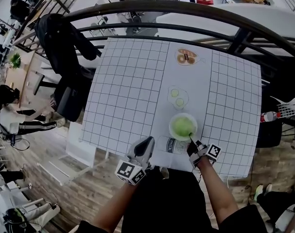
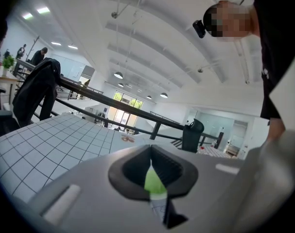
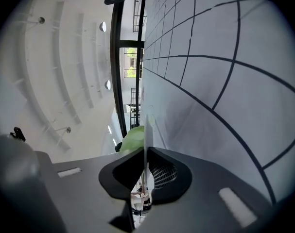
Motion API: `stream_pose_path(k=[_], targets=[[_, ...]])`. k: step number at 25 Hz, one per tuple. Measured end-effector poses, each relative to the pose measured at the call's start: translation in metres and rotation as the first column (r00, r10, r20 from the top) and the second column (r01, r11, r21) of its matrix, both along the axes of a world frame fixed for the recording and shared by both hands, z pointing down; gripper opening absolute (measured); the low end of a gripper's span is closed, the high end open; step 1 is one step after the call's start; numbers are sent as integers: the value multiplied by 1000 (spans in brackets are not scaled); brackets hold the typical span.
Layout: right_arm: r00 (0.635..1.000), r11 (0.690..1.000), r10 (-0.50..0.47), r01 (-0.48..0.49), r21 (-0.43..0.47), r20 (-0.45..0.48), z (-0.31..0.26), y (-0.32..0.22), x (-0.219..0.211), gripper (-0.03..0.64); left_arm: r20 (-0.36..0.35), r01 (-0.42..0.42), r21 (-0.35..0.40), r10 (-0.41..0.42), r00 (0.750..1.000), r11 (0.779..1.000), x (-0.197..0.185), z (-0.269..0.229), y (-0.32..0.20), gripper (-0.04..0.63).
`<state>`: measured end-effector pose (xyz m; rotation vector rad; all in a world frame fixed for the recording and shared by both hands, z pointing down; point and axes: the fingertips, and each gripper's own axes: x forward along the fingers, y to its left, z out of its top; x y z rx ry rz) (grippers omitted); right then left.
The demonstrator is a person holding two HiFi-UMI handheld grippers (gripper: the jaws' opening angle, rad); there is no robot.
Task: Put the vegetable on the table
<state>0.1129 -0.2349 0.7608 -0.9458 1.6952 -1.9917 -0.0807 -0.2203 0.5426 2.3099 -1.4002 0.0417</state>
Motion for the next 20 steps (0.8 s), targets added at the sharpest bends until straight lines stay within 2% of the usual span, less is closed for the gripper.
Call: stream_pose_path(k=[6, 14, 20], targets=[[999, 1000, -17, 17, -9, -27, 11, -9, -4, 25, 4, 12, -3, -12, 1000, 1000, -2, 2, -4, 9], [999, 998, -20, 18, -68, -41, 24, -5, -6, 25, -10, 45, 2, -45, 999, 999, -12, -2, -5, 9], [999, 998, -12, 9, -63, -53, 25, -6, -8, 20, -17, 63, -7, -63, 998, 998, -18, 0, 3, 9]])
